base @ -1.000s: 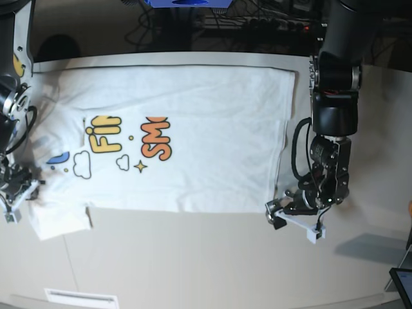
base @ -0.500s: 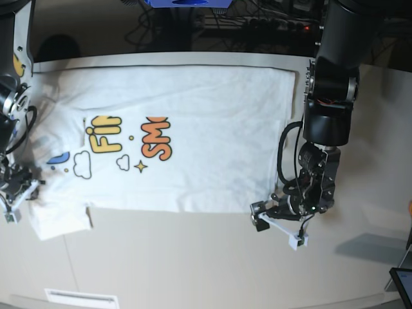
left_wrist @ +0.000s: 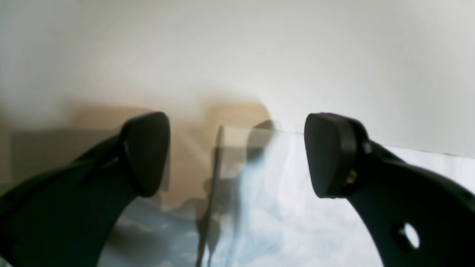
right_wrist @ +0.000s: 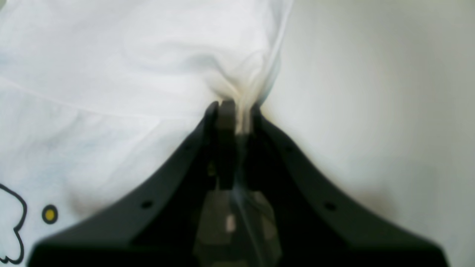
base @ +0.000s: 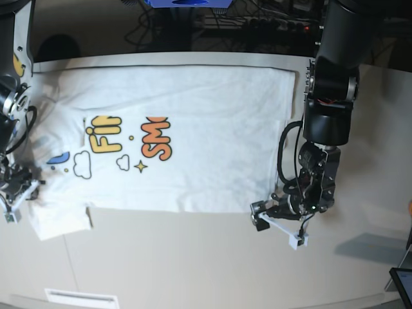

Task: Fold the T-shirt properly
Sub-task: 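Lower the left gripper to the shirt's side edge opposite the right gripper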

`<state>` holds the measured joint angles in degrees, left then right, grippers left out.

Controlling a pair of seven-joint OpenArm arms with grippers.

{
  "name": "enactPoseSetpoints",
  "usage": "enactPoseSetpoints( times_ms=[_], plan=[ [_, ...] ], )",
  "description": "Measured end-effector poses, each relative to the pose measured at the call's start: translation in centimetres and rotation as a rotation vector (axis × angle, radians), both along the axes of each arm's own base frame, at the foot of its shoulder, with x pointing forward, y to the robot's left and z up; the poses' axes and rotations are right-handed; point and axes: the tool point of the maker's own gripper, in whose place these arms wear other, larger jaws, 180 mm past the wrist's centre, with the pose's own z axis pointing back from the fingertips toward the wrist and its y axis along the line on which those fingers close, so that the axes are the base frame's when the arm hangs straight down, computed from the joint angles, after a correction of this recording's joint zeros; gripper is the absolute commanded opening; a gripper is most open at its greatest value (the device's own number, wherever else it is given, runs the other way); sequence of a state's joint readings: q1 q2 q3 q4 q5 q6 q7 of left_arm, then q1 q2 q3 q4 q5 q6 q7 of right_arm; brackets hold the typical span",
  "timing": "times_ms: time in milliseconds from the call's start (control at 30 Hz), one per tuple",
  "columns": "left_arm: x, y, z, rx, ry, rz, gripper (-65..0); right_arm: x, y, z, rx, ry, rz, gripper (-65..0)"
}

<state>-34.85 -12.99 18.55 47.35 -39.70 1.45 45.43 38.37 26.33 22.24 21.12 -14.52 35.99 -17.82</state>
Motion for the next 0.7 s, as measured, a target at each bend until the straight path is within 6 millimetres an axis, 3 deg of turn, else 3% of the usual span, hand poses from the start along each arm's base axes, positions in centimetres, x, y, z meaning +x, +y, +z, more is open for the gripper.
enactPoseSetpoints(
  times_ms=[433, 567, 633, 700],
  plan=[
    [-0.2, 1.2, -1.1, 0.009, 0.022, 0.034, -54.1, 0.0, 0.0, 0.0, 0.0, 0.0, 0.0, -62.1],
    [-0.3, 1.1, -1.2, 0.006, 0.025, 0.035, -59.3, 0.0, 0.0, 0.0, 0.0, 0.0, 0.0, -62.1],
    [-0.3, 1.1, -1.3, 0.004, 0.028, 0.034, -65.0, 0.0, 0.0, 0.0, 0.0, 0.0, 0.0, -62.1],
    [-0.4, 1.0, -1.4, -0.001, 0.031, 0.036, -65.0, 0.0, 0.0, 0.0, 0.0, 0.0, 0.0, -62.1]
  ],
)
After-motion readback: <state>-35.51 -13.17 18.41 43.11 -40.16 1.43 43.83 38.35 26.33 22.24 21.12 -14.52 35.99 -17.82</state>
